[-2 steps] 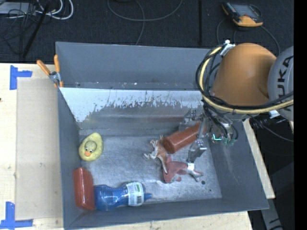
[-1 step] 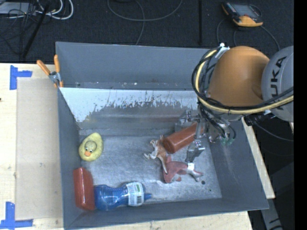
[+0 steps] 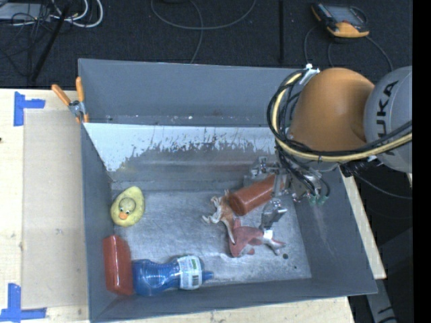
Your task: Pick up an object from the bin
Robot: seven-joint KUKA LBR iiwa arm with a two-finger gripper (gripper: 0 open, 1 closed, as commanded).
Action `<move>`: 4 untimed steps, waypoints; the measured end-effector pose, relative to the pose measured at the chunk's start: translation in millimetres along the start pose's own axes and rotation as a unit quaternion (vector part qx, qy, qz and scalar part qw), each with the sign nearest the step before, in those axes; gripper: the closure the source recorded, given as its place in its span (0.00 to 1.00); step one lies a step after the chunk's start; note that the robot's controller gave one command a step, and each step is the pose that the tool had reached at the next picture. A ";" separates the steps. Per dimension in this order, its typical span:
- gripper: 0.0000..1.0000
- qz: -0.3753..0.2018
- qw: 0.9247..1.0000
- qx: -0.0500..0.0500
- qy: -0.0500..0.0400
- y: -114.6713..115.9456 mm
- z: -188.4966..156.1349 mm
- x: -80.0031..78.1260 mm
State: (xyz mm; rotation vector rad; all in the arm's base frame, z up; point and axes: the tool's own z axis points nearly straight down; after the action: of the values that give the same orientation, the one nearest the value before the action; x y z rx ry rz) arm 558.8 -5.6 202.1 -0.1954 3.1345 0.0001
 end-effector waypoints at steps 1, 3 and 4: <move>0.00 -0.040 0.999 0.000 -0.001 -17.5 38.5 -4.7; 0.00 -0.332 0.943 0.000 -0.001 -35.6 103.5 -19.1; 1.00 -0.307 0.952 0.004 -0.005 -13.8 126.3 1.5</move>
Offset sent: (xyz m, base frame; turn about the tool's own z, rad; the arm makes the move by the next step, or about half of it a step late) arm -0.0252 -0.0179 -0.0945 -0.5686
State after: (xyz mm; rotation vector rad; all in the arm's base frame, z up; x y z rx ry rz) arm 559.2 -19.5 75.7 -1.1440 2.9125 -0.0122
